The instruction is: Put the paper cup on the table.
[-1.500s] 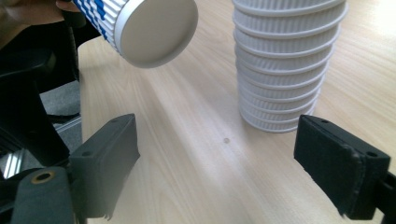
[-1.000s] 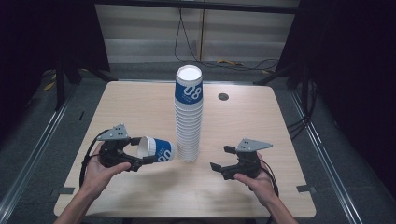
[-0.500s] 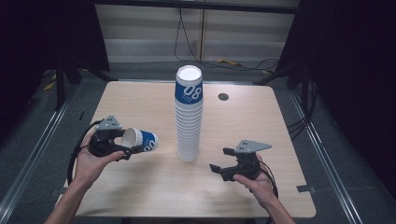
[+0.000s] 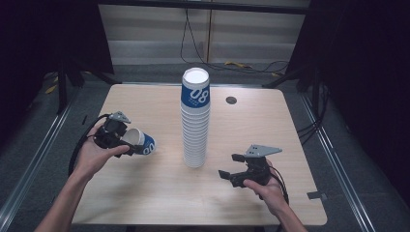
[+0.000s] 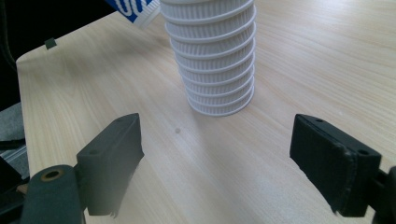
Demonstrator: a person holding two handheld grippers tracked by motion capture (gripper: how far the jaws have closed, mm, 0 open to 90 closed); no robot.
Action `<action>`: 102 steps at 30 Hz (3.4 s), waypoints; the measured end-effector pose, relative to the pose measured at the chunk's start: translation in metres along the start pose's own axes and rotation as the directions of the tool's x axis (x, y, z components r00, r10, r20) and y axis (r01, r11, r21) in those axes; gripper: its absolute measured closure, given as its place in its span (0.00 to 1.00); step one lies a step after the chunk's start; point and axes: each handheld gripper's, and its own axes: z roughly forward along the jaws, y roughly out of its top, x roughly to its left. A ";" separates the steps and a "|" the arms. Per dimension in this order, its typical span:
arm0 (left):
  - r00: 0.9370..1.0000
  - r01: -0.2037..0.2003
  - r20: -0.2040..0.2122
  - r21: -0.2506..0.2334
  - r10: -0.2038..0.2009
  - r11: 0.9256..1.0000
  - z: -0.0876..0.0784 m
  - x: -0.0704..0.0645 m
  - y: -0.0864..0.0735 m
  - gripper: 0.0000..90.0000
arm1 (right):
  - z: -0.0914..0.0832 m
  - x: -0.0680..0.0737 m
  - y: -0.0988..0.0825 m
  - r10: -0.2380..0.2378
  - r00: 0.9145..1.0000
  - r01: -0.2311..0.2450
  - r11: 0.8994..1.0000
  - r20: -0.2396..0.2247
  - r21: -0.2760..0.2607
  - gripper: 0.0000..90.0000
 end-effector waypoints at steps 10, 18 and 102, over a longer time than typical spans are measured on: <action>0.994 -0.003 -0.107 0.130 0.017 0.992 0.016 0.008 0.015 0.18 | 0.004 0.000 0.000 0.005 1.000 -0.005 1.000 -0.024 0.017 0.18; 0.993 0.013 -0.118 0.291 0.022 0.957 0.033 0.012 0.025 0.18 | 0.005 0.000 -0.001 -0.001 1.000 0.001 1.000 -0.023 0.028 0.18; 0.992 0.118 -0.004 -0.250 -0.123 0.961 0.010 -0.043 -0.089 0.17 | -0.002 -0.001 0.000 0.044 0.999 -0.043 0.999 0.019 -0.031 0.16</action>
